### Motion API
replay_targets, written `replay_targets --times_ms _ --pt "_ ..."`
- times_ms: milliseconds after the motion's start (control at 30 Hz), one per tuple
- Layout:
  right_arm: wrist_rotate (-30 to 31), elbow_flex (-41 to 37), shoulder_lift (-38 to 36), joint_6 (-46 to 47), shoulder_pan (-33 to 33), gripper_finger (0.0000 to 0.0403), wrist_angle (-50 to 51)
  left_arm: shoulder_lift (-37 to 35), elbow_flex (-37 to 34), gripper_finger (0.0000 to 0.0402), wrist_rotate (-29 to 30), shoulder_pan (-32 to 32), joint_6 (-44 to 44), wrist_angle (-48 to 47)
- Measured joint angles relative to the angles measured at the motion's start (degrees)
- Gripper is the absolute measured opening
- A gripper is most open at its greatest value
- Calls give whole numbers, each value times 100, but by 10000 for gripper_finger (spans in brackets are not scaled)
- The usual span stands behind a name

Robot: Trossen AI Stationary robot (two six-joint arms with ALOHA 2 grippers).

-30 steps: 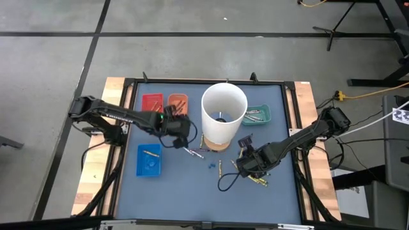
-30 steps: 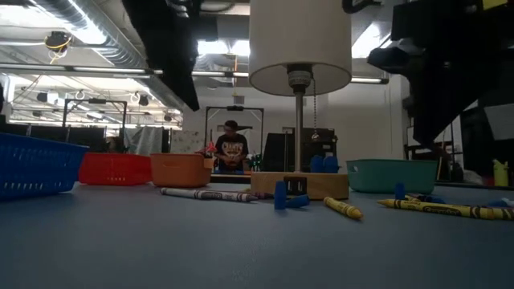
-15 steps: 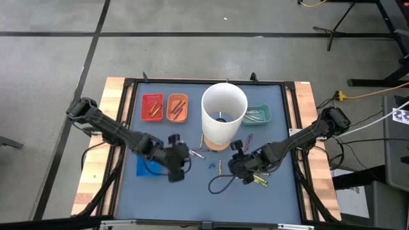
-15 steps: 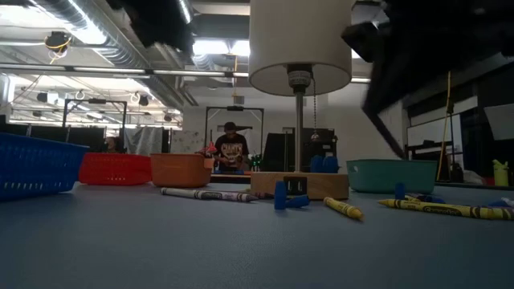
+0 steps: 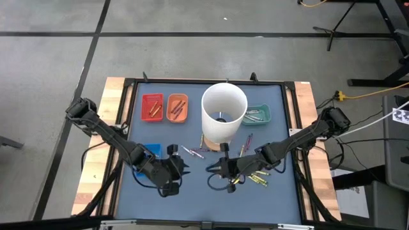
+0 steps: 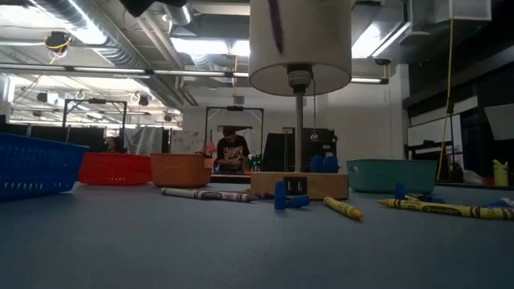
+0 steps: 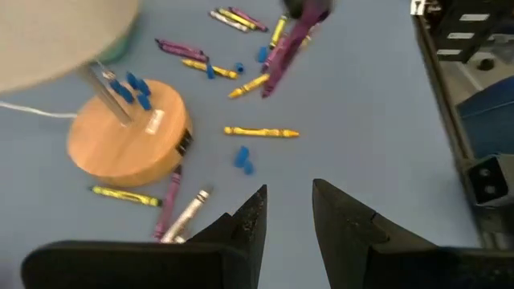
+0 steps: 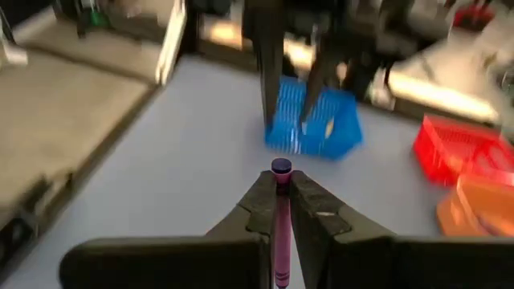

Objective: Sort crayons
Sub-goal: Put the violet crayon into the orange bin

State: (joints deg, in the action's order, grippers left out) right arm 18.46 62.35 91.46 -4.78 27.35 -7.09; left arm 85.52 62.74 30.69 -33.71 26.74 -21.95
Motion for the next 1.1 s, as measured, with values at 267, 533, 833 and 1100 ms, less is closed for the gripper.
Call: replay_targets --times_ms 267,533,833,1100 --pt "44 -1 0 -530 0 28 -1015 0 0 86 273 111 -189 312" --pt "44 -1 0 -771 0 28 -1451 0 0 86 343 212 -205 625" --pt "202 -3 0 -773 0 28 -1654 0 0 86 338 210 -1334 1278" --pt "203 -3 0 -912 0 28 -1807 0 0 86 336 210 -1773 1664"
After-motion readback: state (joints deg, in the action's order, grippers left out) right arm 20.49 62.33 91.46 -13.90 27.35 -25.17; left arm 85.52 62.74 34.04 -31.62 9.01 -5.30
